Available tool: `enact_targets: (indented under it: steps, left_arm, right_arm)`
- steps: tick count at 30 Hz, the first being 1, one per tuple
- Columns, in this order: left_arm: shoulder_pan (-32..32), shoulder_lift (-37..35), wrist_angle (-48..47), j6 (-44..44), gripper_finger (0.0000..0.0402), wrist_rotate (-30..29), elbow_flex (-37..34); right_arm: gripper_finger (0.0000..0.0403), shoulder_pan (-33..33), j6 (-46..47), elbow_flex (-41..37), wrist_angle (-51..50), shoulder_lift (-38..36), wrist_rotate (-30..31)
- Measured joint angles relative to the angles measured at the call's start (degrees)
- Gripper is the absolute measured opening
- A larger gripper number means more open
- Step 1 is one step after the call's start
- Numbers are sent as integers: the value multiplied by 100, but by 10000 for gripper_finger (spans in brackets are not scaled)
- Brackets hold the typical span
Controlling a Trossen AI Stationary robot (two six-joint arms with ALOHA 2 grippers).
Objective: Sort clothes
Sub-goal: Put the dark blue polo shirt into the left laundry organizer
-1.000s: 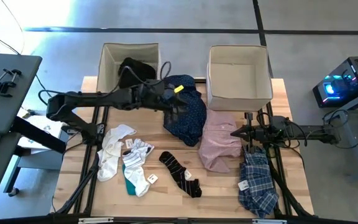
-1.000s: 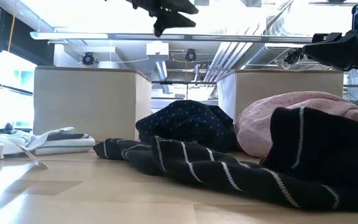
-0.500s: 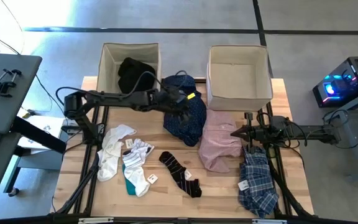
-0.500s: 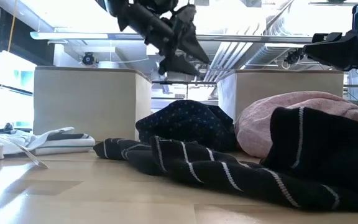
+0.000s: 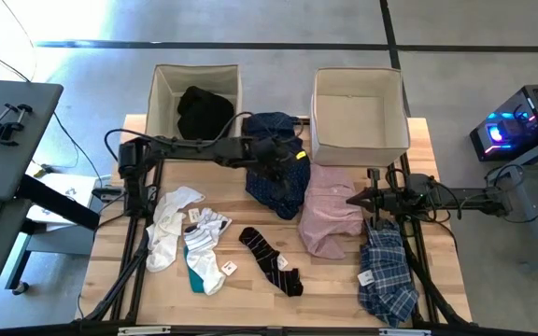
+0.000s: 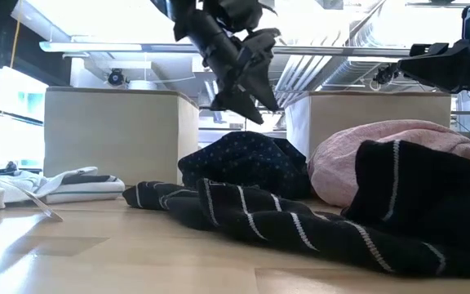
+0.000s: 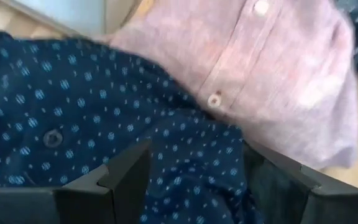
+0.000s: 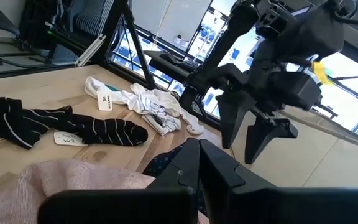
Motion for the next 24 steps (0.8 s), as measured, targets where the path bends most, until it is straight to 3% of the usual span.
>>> enact_targets:
  steps: [11, 24]
  left_arm:
    - [-145, 713, -313, 381, 237, -30, 114]
    - [-271, 1264, -341, 1128, 236, -603, 114]
  right_arm:
    - [0, 0, -1, 0, 0, -2, -2]
    - [0, 2, -1, 0, -2, -2, -4]
